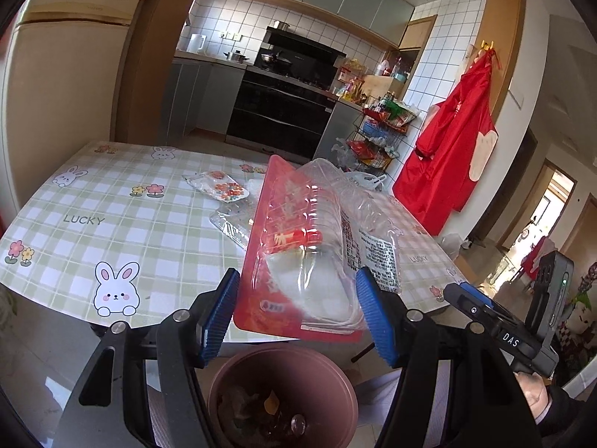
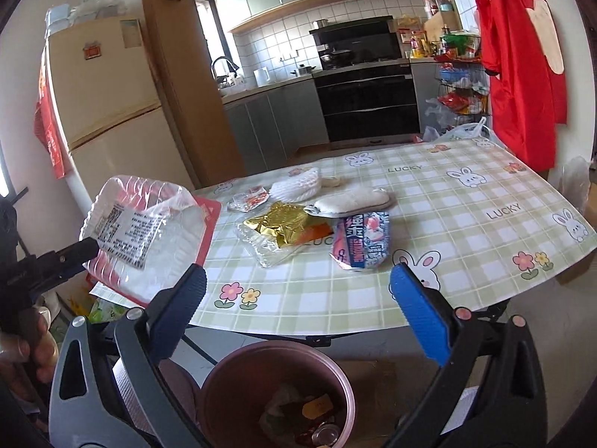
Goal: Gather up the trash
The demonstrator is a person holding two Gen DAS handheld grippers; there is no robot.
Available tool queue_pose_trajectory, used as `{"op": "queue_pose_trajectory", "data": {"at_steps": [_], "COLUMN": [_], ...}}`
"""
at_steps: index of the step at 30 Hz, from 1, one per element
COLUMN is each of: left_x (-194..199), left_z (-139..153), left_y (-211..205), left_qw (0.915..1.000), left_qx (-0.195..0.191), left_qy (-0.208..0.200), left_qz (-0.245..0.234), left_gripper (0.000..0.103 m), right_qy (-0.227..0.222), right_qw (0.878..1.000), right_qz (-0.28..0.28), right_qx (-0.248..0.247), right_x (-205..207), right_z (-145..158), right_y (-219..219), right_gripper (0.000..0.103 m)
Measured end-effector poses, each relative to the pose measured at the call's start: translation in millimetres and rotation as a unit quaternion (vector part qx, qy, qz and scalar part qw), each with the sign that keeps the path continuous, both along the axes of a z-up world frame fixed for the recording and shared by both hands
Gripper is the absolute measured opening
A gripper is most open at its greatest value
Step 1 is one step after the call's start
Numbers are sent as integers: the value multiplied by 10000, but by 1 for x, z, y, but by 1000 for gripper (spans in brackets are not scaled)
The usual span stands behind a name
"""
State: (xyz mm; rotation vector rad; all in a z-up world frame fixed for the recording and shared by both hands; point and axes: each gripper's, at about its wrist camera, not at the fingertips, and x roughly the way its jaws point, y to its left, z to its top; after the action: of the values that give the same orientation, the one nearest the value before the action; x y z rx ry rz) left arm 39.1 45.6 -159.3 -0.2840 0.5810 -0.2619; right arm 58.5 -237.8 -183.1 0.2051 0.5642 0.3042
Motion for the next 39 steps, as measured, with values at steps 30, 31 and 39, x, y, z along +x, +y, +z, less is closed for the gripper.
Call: {"op": "queue_pose_trajectory", "data": {"at_steps": [30, 31, 39], "left_x": [6, 6, 7], "left_z": [-21, -22, -24], "left_y": [-1, 0, 6], "left_qw": [9985, 9986, 9987], "left_qx": [-259, -262, -254], "left_qy": [345, 356, 432], "left_qz": [-335, -301, -64], "left_gripper": [82, 83, 89], "right_qy": [306, 311, 372], "right_qw": [9993, 9993, 9991], "right_qz": [-157, -158, -169], "right_qx": [140, 142, 141], "right_x": [3, 3, 4], "right_z": [-10, -11, -13], "right_y": [-6, -6, -7], "right_gripper": [98, 98, 98]}}
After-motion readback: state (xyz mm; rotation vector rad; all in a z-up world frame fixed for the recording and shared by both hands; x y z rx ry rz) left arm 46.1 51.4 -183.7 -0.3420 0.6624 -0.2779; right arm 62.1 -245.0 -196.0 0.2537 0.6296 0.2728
